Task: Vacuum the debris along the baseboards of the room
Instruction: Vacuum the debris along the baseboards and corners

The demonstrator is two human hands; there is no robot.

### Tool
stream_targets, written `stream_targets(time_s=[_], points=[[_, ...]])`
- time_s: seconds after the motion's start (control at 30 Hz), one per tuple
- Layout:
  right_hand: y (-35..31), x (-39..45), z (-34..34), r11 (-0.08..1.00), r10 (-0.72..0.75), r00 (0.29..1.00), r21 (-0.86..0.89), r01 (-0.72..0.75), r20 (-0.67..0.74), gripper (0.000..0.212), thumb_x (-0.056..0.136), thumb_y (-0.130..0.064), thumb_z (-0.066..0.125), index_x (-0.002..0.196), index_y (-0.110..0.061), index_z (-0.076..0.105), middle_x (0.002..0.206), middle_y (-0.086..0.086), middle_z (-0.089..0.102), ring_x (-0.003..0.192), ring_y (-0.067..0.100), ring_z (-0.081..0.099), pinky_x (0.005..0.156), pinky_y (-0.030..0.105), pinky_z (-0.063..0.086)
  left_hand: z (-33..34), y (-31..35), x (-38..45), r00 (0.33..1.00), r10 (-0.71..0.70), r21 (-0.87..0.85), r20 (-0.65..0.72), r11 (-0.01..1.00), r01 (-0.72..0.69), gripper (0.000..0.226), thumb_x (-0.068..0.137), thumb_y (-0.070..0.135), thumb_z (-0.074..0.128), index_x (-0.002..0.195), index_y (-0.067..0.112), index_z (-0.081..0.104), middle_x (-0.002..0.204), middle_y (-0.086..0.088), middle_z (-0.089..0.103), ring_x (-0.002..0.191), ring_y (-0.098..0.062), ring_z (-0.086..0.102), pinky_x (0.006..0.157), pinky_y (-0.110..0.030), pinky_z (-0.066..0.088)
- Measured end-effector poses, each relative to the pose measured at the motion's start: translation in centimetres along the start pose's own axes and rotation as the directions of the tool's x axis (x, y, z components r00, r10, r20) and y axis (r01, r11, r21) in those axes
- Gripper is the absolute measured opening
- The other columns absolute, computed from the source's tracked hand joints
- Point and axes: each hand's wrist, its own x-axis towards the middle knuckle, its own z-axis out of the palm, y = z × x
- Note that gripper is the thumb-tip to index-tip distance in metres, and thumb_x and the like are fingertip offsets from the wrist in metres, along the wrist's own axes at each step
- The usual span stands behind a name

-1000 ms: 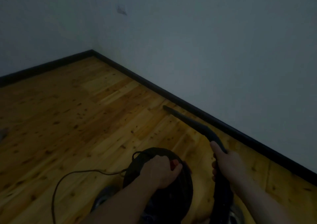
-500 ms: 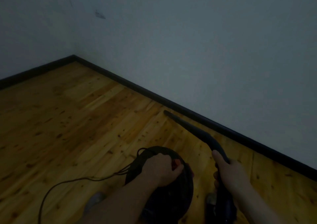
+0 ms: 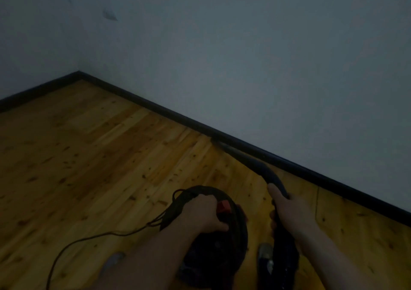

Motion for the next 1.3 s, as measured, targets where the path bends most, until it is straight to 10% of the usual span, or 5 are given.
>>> stream_targets(time_s=[0.57, 0.77, 0.87, 1.07, 1.3], points=[[-1.9, 0.1, 2.5, 0.99, -0.068, 0.961, -0.1, 0.098, 0.267, 0.028, 0.103, -0.033, 0.059, 0.115, -0.008, 0.053, 0.065, 0.008, 0.065, 0.048, 0.016, 0.064, 0.049, 0.029, 0.055, -0.8, 0.2, 0.3, 0.992, 0.04, 0.091, 0.12, 0.995, -0.051, 0.091, 0.069, 0.044, 0.093, 0.141, 0.012, 0.048, 0.138, -0.005, 0.055, 0.124, -0.029, 0.054, 0.101, -0.041, 0.051], [-1.8, 0.2, 3.5, 0.975, -0.071, 0.946, -0.179, 0.133, 0.317, 0.03, 0.1, -0.033, 0.062, 0.105, -0.003, 0.059, 0.068, 0.01, 0.067, 0.06, 0.023, 0.069, 0.061, 0.042, 0.061, -1.2, -0.5, 0.5, 0.991, 0.095, -0.202, 0.09, 0.977, -0.076, 0.037, 0.088, 0.052, 0.074, 0.1, 0.019, 0.063, 0.088, 0.005, 0.064, 0.072, -0.01, 0.058, 0.06, -0.027, 0.043], [-2.1, 0.2, 4.2, 0.975, -0.055, 0.934, -0.183, 0.126, 0.353, 0.031, 0.1, -0.03, 0.062, 0.103, 0.001, 0.062, 0.066, 0.01, 0.07, 0.057, 0.022, 0.071, 0.055, 0.032, 0.058, -2.1, -0.9, 0.4, 0.982, 0.067, -0.405, 0.178, 0.914, 0.011, 0.034, 0.102, 0.042, 0.058, 0.102, 0.009, 0.068, 0.081, -0.001, 0.067, 0.069, -0.019, 0.064, 0.063, -0.031, 0.05], [-2.7, -0.7, 6.0, 0.935, -0.112, 0.906, -0.264, 0.235, 0.407, 0.034, 0.099, -0.036, 0.064, 0.082, -0.007, 0.067, 0.068, 0.01, 0.076, 0.081, 0.039, 0.076, 0.082, 0.054, 0.062, -2.5, -2.4, 0.6, 0.947, 0.105, -0.782, 0.305, 0.594, 0.186, 0.097, 0.089, 0.083, 0.02, 0.093, 0.002, 0.073, 0.093, -0.026, 0.071, 0.07, -0.03, 0.063, 0.074, -0.039, 0.054], [-3.1, -0.7, 7.4, 0.835, -0.207, 0.847, -0.362, 0.414, 0.49, 0.025, 0.096, -0.04, 0.07, 0.078, -0.022, 0.071, 0.061, -0.01, 0.07, 0.053, -0.002, 0.064, 0.05, 0.014, 0.046, -2.4, -3.2, 0.7, 0.944, 0.176, -0.849, 0.28, 0.504, 0.159, 0.119, 0.07, 0.102, 0.02, 0.105, 0.0, 0.071, 0.093, -0.02, 0.066, 0.069, -0.029, 0.062, 0.072, -0.038, 0.053]])
